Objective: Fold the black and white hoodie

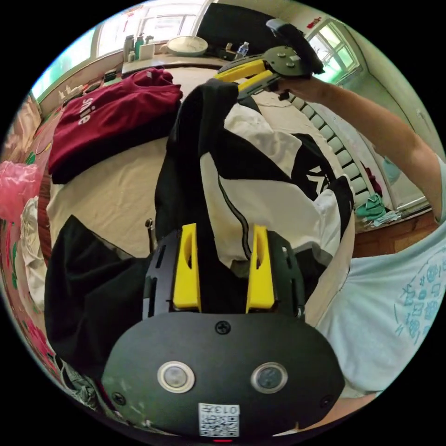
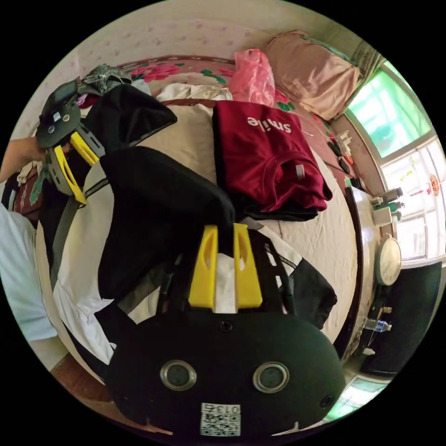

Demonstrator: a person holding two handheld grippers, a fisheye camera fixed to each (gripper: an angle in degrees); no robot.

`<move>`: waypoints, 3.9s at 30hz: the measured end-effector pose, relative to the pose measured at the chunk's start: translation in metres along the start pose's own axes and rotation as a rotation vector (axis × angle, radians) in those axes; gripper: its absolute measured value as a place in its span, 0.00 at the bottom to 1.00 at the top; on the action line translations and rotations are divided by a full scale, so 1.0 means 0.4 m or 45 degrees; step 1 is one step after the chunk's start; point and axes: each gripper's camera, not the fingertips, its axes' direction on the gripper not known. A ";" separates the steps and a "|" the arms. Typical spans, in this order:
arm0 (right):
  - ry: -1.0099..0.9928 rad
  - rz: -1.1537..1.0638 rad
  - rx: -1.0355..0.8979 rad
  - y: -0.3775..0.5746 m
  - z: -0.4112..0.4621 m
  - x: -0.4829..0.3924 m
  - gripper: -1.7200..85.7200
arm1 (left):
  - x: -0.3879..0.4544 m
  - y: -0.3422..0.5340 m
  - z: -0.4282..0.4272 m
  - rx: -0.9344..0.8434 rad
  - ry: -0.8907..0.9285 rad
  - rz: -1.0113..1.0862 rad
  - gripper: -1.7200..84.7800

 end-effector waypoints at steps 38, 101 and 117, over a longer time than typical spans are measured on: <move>0.773 0.753 -0.601 0.759 -0.075 -0.890 0.06 | 0.822 0.441 0.704 -0.006 -0.851 1.224 0.02; 0.112 0.944 -0.280 0.768 -0.159 0.265 0.14 | -0.110 -0.470 -0.020 0.034 -0.272 -0.003 0.16; -0.313 0.704 -0.483 0.708 -0.050 0.455 0.11 | -0.208 -0.562 0.017 -0.109 -0.037 0.007 0.04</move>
